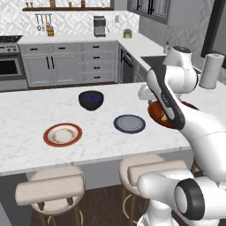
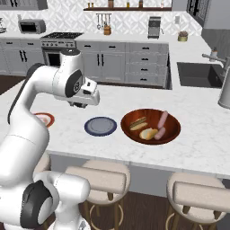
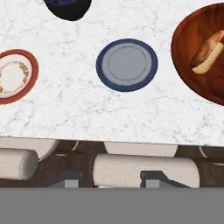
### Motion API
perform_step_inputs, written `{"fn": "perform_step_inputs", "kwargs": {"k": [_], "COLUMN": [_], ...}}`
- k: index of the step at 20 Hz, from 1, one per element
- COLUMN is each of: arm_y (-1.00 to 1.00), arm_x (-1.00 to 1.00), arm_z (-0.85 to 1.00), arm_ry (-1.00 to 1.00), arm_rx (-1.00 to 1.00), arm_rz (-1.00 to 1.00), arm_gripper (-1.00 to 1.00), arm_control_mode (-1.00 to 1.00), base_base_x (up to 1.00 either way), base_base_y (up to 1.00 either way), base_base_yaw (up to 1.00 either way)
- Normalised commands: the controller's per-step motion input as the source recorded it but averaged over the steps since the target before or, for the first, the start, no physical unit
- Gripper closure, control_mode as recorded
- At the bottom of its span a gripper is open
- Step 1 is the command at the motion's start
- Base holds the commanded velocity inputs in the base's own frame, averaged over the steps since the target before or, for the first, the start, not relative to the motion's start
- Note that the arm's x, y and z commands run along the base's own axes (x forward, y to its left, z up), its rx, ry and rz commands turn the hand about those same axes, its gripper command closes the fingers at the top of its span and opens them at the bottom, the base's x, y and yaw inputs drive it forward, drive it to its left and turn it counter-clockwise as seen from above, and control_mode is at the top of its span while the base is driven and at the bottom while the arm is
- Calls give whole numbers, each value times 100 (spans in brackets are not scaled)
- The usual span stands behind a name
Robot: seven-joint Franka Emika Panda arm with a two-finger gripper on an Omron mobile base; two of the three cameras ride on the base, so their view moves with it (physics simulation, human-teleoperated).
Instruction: Place one bun and one sausage from the bowl on each plate.
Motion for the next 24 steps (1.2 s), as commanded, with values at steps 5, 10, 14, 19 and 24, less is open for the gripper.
{"fn": "perform_step_inputs", "kwargs": {"k": [5,10,14,19,24], "arm_y": [-45,-93,-96,-85,-46], "arm_x": [-2,0,0,0,0], "arm_z": [0,0,-2,-21,-42], "arm_ry": [0,3,6,5,1], "arm_rx": [0,0,0,0,-3], "arm_rz": [-2,-10,-8,-4,-3], "arm_gripper": [-100,-100,-100,-100,-100], "arm_control_mode": [-100,-100,-100,-100,-100], "base_base_x": [0,0,0,0,0], "base_base_y": [0,0,0,0,0], "base_base_yaw": [0,0,0,0,0]}}
